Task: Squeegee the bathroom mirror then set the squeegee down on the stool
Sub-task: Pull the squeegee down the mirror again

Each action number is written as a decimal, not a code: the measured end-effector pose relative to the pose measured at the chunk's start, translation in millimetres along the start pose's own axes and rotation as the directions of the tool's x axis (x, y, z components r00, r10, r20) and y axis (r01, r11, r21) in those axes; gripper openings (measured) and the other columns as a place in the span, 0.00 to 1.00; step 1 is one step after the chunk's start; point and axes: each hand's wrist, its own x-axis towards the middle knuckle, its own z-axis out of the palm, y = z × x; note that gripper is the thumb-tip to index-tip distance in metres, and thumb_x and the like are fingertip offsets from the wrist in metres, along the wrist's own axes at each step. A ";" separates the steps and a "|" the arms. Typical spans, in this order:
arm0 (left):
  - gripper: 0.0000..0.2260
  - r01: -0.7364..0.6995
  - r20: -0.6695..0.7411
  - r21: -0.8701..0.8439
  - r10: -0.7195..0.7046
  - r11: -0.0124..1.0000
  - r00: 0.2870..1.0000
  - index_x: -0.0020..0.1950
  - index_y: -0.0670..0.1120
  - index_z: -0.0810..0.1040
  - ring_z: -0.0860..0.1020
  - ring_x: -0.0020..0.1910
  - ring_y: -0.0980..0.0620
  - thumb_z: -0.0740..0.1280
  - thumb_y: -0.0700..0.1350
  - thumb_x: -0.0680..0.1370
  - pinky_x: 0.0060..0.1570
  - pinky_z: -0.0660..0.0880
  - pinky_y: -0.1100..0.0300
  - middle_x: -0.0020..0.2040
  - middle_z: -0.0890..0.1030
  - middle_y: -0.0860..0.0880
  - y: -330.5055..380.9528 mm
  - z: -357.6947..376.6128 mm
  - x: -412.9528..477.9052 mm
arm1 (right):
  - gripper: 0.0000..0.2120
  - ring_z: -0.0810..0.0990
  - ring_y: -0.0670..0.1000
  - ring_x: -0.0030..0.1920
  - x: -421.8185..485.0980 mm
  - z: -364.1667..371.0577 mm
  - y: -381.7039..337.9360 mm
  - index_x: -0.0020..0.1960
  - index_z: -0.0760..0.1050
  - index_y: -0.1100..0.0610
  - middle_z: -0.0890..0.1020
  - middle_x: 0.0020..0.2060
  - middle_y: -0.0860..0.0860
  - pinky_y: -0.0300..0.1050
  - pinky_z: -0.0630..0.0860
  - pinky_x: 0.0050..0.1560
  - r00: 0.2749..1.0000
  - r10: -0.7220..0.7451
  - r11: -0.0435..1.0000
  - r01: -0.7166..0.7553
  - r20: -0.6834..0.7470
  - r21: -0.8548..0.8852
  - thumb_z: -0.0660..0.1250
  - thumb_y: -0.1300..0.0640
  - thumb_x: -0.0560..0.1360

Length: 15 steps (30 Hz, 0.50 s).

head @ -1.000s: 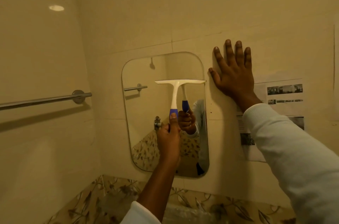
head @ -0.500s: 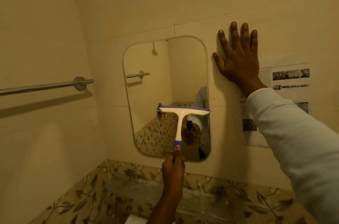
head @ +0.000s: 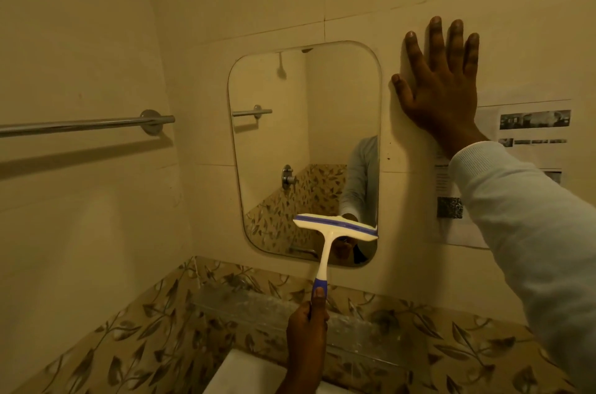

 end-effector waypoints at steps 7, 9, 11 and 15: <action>0.25 0.098 -0.040 0.113 -0.094 0.989 0.995 0.31 0.45 0.79 0.72 0.23 0.56 0.65 0.61 0.79 0.28 0.71 0.61 0.24 0.75 0.51 -23.3 -9.8 -5.2 | 0.36 0.47 0.68 0.85 0.2 0.2 0.6 0.88 0.45 0.47 0.48 0.86 0.60 0.71 0.46 0.82 1.000 -0.003 1.000 0.003 0.001 0.002 0.49 0.32 0.85; 0.25 0.121 -0.052 0.148 -0.114 0.982 0.992 0.31 0.45 0.79 0.74 0.25 0.55 0.64 0.62 0.80 0.30 0.71 0.61 0.24 0.75 0.51 -28.3 -15.7 -11.2 | 0.36 0.48 0.68 0.85 0.4 0.9 0.3 0.88 0.45 0.47 0.49 0.86 0.60 0.71 0.46 0.82 1.000 -0.005 1.000 0.005 -0.001 -0.002 0.48 0.32 0.85; 0.27 0.137 -0.069 0.234 -0.124 0.963 0.990 0.30 0.45 0.78 0.77 0.28 0.53 0.62 0.64 0.80 0.33 0.72 0.61 0.26 0.77 0.50 -33.8 -22.9 -16.5 | 0.36 0.48 0.68 0.85 0.6 1.4 0.4 0.88 0.45 0.47 0.49 0.86 0.60 0.70 0.45 0.82 1.000 -0.003 1.000 0.003 0.001 -0.001 0.48 0.32 0.85; 0.28 0.213 -0.110 0.277 -0.190 0.937 0.976 0.35 0.41 0.81 0.82 0.43 0.44 0.63 0.63 0.80 0.48 0.76 0.55 0.39 0.84 0.41 -36.2 -29.1 -21.9 | 0.36 0.48 0.69 0.85 0.4 1.8 0.6 0.88 0.45 0.47 0.48 0.86 0.60 0.71 0.46 0.82 1.000 -0.004 1.000 0.004 -0.002 -0.005 0.48 0.32 0.85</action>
